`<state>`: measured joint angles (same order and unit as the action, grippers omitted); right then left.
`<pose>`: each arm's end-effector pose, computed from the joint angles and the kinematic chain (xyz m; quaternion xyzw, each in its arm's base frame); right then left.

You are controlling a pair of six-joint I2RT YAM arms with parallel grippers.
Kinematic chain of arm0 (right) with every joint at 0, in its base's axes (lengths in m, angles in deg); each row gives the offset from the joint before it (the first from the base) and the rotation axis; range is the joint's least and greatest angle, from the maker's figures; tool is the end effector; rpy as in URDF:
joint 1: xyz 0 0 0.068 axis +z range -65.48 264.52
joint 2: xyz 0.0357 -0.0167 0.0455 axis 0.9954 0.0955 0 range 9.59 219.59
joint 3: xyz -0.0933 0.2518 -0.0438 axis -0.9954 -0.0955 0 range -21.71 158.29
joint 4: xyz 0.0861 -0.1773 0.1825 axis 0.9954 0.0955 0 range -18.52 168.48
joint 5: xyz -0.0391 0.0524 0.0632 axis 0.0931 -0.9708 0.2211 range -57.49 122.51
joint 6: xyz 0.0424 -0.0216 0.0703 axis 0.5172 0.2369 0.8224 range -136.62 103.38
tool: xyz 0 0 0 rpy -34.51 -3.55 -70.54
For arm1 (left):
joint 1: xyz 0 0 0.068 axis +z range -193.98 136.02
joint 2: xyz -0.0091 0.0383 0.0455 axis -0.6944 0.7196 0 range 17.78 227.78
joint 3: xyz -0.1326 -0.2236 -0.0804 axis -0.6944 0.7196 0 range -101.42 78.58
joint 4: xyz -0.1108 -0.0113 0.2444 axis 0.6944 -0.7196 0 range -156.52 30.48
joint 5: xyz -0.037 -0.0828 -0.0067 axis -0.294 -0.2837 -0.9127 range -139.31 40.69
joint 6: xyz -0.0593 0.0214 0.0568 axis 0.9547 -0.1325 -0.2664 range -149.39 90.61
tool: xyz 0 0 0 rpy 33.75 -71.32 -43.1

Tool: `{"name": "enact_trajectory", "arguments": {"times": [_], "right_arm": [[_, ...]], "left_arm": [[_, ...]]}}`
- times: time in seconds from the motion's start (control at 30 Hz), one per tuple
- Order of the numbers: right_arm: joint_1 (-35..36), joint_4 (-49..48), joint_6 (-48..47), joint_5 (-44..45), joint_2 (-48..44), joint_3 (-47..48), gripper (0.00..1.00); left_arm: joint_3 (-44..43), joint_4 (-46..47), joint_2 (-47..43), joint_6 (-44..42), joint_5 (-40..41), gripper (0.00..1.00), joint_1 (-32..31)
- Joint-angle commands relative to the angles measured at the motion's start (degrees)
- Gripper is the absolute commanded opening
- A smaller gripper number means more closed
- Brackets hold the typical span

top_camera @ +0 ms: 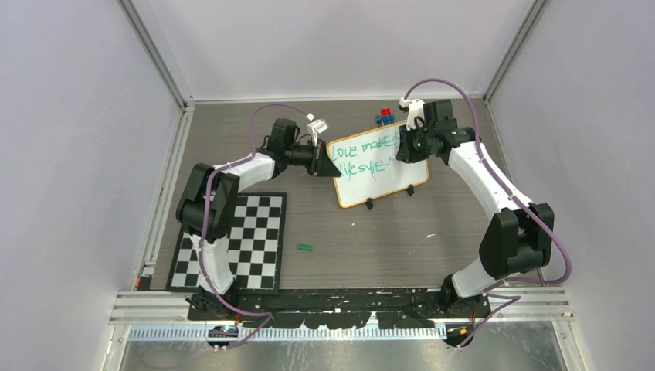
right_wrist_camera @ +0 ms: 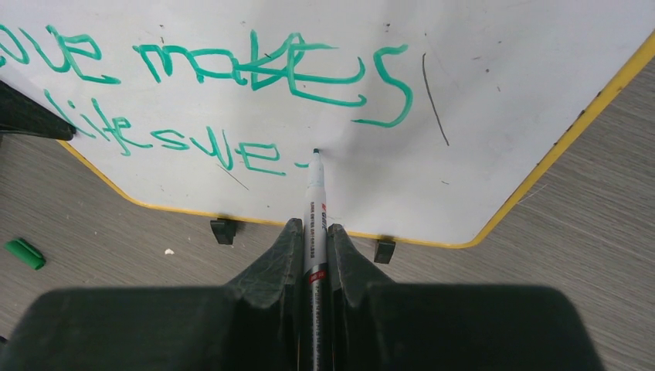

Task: Write a sentence on the whiteboard

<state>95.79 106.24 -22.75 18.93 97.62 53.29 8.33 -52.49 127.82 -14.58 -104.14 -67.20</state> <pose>0.3586 0.0894 0.2696 -0.1822 0.9093 0.1262 0.3522 0.3814 -0.2300 0.1819 0.2771 0.7610 -0.5206 0.2704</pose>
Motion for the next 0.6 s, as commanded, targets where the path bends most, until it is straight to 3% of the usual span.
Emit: {"name": "enact_trajectory", "arguments": {"times": [0.0, 0.57], "right_arm": [[0.13, -1.54, 0.12, -1.05, 0.32, 2.78, 0.00], [1.97, -2.16, -0.79, -0.15, -0.06, -1.76, 0.00]], "left_arm": [[-0.15, 2.10, -1.19, 0.65, -0.97, 0.00, -0.25], [0.34, 2.03, -1.24, 0.27, -0.89, 0.00, -0.24]]}}
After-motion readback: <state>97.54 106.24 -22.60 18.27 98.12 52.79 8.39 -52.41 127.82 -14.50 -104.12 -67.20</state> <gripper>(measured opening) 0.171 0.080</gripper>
